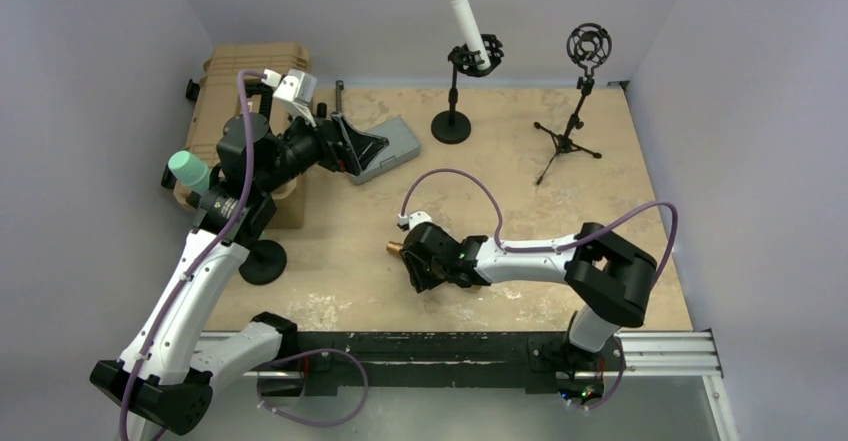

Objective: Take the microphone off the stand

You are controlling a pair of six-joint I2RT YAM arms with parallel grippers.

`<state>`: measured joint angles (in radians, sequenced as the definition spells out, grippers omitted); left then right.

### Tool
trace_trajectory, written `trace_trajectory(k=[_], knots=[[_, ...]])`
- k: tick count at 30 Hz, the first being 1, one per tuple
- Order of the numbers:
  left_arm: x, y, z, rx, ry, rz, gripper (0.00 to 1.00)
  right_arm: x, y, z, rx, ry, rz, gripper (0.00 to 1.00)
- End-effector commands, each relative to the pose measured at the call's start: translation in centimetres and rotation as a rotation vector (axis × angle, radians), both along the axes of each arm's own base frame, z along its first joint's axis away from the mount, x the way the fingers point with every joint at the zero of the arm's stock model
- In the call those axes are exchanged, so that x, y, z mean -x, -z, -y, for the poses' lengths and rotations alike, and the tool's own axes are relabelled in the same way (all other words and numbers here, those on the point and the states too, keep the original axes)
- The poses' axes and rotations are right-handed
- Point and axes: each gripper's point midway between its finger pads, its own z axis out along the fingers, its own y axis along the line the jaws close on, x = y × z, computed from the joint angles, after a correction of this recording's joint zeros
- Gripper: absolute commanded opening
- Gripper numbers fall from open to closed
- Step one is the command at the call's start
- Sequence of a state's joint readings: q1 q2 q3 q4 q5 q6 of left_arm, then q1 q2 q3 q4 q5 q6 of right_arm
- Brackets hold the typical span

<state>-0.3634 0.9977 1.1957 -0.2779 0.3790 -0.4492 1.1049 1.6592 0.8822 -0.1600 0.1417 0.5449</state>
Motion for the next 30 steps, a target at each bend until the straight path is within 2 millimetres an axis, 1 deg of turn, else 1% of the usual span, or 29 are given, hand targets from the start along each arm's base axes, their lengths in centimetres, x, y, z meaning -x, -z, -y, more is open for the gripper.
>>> trace_trajectory(k=[1, 4, 7, 9, 11, 13, 16, 17, 18, 19, 20, 21, 22, 23, 24, 26, 30], knots=[[0.2, -0.5, 0.4, 0.0, 0.023, 0.028, 1.0, -0.5, -4.5, -1.7, -0.108, -0.046, 0.055, 0.38], [0.3, -0.6, 0.4, 0.001, 0.026, 0.029, 1.0, -0.4, -8.1, -2.6, -0.2, -0.087, 0.097, 0.41], [0.3, -0.6, 0.4, 0.002, 0.024, 0.029, 1.0, -1.6, -11.8, -2.8, -0.266, -0.088, 0.184, 0.45], [0.3, -0.6, 0.4, 0.003, 0.025, 0.029, 1.0, -3.5, -13.9, -2.1, -0.299, -0.04, 0.229, 0.45], [0.3, -0.7, 0.4, 0.005, 0.025, 0.029, 1.0, -6.3, -15.2, -0.6, -0.327, 0.046, 0.248, 0.45], [0.3, -0.7, 0.3, 0.004, 0.022, 0.03, 1.0, -9.6, -16.5, 1.8, -0.361, 0.157, 0.273, 0.45], [0.3, -0.7, 0.3, 0.003, 0.019, 0.032, 1.0, -13.4, -18.5, 5.5, -0.414, 0.273, 0.344, 0.46], [0.3, -0.6, 0.3, 0.003, 0.02, 0.03, 1.0, -14.5, -19.0, 7.0, -0.425, 0.315, 0.364, 0.48], [0.4, -0.7, 0.4, 0.004, 0.024, 0.03, 1.0, -15.7, -19.6, 8.5, -0.441, 0.357, 0.38, 0.51], [0.4, -0.7, 0.4, 0.005, 0.025, 0.031, 1.0, -17.1, -20.3, 10.8, -0.458, 0.412, 0.401, 0.52], [0.5, -0.8, 0.4, 0.007, 0.028, 0.032, 1.0, -17.9, -20.7, 12.4, -0.471, 0.45, 0.41, 0.53], [0.5, -0.8, 0.4, 0.008, 0.029, 0.032, 1.0, -19.0, -21.6, 14.2, -0.492, 0.496, 0.445, 0.57], [0.6, -0.9, 0.4, 0.009, 0.029, 0.035, 1.0, -19.7, -22.0, 15.9, -0.504, 0.538, 0.463, 0.6], [0.6, -0.9, 0.4, 0.009, 0.03, 0.036, 1.0, -20.4, -22.2, 17.7, -0.514, 0.579, 0.469, 0.63], [0.7, -1.0, 0.4, 0.01, 0.031, 0.038, 1.0, -20.9, -22.3, 19.2, -0.534, 0.612, 0.47, 0.64], [0.7, -1.1, 0.4, 0.013, 0.032, 0.04, 1.0, -21.8, -22.0, 21.6, -0.585, 0.648, 0.45, 0.65], [0.7, -1.1, 0.4, 0.016, 0.034, 0.038, 1.0, -23.5, -20.4, 26.2, -0.606, 0.74, 0.439, 0.67]])
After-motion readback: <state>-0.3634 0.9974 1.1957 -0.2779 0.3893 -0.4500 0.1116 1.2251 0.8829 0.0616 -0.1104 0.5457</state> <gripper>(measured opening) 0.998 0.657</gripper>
